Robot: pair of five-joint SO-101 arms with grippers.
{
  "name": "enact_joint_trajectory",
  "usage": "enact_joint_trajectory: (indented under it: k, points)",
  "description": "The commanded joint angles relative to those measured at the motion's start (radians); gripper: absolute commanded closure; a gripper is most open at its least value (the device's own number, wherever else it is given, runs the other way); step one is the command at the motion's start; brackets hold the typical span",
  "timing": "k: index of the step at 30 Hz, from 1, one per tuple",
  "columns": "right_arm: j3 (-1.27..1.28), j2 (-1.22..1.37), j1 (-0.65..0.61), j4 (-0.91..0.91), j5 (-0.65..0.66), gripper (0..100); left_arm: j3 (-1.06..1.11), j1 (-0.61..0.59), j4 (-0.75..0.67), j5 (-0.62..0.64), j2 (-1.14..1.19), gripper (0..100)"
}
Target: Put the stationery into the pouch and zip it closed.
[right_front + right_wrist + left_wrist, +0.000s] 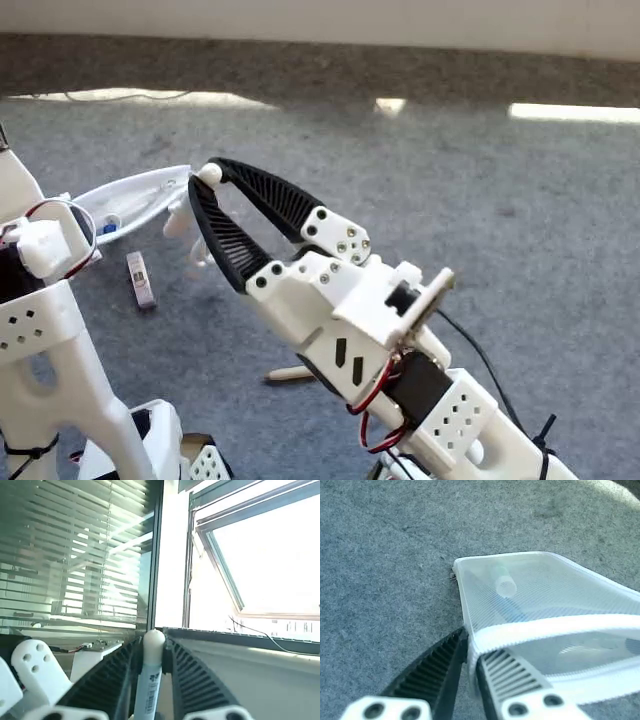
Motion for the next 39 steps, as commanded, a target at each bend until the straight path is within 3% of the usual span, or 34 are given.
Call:
enact_joint_trajectory:
  k: [1, 16, 29, 35, 39]
  points:
    - [-0.010, -0.004, -0.008, -0.082, 0.009, 99.4, 0.008, -0.007, -0.017, -0.003, -0.004, 99]
    - [-0.185, 0.386, -0.002, -0.262, 0.012, 99.4, 0.008, -0.007, -0.017, -0.003, -0.004, 99]
    - [-0.242, 0.608, 0.050, -0.263, 0.014, 99.4, 0.008, -0.008, -0.017, -0.003, -0.004, 99]
    - [-0.237, 0.687, 0.022, -0.263, 0.178, 99.4, 0.008, -0.008, -0.017, -0.003, -0.004, 99]
    - [-0.236, 0.699, 0.013, -0.263, 0.203, 98.1, 0.008, -0.008, -0.017, -0.003, -0.004, 99]
